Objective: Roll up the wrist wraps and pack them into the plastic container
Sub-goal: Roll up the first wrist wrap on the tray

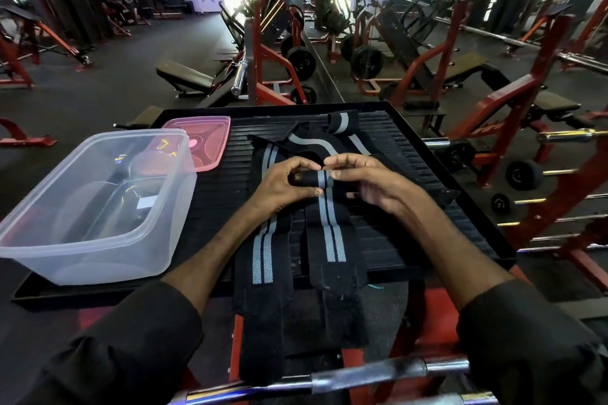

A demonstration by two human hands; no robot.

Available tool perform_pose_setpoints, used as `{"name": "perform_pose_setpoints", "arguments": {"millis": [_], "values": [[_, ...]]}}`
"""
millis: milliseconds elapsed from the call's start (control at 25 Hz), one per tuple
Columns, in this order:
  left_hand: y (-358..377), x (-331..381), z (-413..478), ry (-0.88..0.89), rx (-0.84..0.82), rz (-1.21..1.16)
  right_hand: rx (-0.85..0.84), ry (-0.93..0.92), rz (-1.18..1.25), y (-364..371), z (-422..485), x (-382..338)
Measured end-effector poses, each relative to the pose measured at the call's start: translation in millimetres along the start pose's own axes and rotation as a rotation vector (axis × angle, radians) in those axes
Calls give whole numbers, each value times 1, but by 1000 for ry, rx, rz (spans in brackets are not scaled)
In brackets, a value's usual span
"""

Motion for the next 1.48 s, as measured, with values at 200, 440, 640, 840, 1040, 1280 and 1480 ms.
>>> {"name": "perform_pose_setpoints", "arguments": {"millis": [200, 440, 640, 840, 1040, 1280, 1480], "values": [[3, 8, -4, 96, 94, -26, 25, 94, -157, 0, 3, 8], [4, 5, 2, -92, -76, -208, 109, -116, -161, -3, -1, 1], [3, 1, 2, -169, -158, -277, 95, -166, -157, -1, -4, -3], [7, -4, 3, -150, -141, -133, 59, -103, -46, -4, -4, -1], [6, 2, -1, 95, 46, 35, -10, 42, 207, -4, 1, -1], [2, 4, 1, 151, 196, 28, 60, 43, -64, 2, 1, 6], [17, 9, 4, -238, -143, -463, 147, -49, 3, 6, -1, 4]]}}
Point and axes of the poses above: each hand's wrist, its own z-axis towards the middle knuckle, its own y-axis out of the palm, x = y × z, the point moved 3 cm from there along z, towards the middle knuckle, and after that the axes turned 3 degrees about z, right-handed, at the moved point
